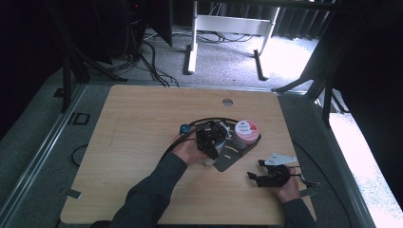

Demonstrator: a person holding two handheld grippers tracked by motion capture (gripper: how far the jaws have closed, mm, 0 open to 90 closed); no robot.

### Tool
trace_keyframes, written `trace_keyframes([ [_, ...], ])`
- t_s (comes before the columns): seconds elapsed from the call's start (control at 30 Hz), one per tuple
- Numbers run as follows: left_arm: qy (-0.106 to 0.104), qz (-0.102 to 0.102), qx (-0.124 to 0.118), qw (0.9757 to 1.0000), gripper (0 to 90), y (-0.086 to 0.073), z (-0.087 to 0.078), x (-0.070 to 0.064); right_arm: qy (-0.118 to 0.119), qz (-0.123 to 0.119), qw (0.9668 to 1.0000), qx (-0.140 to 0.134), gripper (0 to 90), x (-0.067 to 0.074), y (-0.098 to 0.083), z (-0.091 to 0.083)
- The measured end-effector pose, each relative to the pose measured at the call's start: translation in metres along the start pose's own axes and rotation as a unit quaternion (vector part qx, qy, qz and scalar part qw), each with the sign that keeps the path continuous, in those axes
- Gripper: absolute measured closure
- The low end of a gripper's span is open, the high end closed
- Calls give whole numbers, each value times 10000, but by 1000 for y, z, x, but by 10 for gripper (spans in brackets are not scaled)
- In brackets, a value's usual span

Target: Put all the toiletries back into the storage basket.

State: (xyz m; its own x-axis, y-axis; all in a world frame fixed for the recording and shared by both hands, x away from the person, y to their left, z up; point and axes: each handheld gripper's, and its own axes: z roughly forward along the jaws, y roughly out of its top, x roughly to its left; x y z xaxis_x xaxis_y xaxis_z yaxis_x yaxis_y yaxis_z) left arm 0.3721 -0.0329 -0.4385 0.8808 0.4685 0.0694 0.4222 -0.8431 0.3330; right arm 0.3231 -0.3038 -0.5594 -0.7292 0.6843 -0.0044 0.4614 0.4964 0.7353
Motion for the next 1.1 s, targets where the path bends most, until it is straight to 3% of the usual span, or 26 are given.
trace_keyframes([
  [0.47,150,-88,-47,9998,550,17,4,3,0,-2,10000,-1,265,0,0,0],
  [1.1,192,-290,-152,9993,550,35,6,12,4,3,10000,-1,264,0,0,0],
])
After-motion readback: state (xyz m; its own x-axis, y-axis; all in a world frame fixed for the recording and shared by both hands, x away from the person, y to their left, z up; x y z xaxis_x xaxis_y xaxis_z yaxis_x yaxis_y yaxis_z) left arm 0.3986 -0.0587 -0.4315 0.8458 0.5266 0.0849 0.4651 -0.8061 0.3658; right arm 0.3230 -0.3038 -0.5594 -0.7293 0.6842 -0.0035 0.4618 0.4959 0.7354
